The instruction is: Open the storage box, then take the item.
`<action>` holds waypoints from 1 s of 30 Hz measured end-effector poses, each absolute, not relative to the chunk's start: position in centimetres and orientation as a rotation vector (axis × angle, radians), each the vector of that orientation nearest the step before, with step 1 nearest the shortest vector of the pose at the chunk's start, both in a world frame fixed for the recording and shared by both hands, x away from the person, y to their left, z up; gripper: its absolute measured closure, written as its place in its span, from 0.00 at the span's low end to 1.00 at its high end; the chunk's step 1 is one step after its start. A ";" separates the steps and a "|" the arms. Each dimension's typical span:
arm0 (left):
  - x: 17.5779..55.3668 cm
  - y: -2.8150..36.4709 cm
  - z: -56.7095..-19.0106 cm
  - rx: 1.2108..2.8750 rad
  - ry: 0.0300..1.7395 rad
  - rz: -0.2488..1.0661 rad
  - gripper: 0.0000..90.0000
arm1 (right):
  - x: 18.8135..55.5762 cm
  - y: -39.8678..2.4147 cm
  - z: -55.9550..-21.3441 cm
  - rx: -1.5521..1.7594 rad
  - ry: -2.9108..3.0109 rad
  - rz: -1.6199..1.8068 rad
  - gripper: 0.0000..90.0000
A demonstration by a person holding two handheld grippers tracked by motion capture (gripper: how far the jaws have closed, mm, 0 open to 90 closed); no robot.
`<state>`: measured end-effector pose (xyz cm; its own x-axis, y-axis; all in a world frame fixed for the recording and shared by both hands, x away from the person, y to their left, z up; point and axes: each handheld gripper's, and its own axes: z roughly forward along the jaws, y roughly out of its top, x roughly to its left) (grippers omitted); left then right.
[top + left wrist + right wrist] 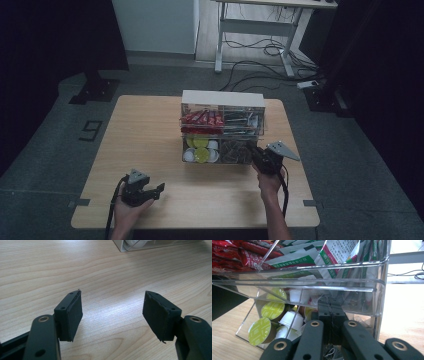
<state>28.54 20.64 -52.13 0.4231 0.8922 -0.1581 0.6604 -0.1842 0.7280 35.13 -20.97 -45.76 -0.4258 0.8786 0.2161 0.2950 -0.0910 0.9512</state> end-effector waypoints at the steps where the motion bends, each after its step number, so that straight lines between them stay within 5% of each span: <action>1: 28.5 20.6 -52.1 1.927 1.316 0.392 0.36 | 35.1 -21.0 -45.8 1.277 1.692 1.545 0.98; 30: 28.6 16.7 -49.2 1.913 1.205 0.447 0.36 | 35.2 -21.3 -46.0 1.281 1.691 1.569 0.98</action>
<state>28.60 16.72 -49.17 0.4805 0.8688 -0.1195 0.5809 -0.2133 0.7855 35.18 -21.28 -45.99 -0.4339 0.8704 0.2328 0.2970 -0.1058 0.9490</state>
